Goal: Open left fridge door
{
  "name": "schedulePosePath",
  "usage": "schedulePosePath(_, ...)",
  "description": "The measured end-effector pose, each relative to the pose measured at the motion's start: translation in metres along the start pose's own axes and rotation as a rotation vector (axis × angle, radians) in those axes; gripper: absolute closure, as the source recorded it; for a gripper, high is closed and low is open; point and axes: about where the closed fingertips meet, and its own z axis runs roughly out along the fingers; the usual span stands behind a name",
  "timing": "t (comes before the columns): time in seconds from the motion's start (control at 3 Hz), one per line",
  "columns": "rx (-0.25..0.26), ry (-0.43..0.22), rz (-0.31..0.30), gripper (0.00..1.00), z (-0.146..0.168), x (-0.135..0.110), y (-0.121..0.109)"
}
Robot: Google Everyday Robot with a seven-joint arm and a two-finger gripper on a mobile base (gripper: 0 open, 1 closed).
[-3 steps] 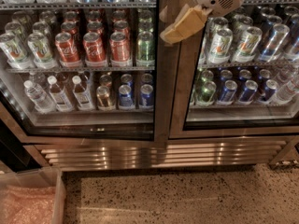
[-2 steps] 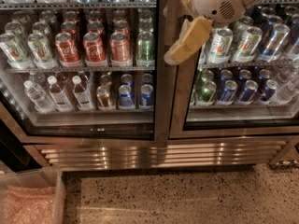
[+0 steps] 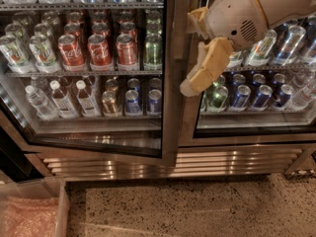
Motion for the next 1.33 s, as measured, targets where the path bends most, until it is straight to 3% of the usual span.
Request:
schedulePosePath(0.33,-0.001,0.0,0.001,0.03,-0.003,-0.004,0.001)
schedulePosePath(0.67,0.082,0.042,0.0,0.03,-0.032,-0.005,0.017)
schedulePosePath(1.0,0.218,0.094,-0.014,0.03,-0.074,-0.013,0.035)
schedulePosePath(1.33,0.349,0.104,-0.019,0.0,-0.115,-0.02,0.053)
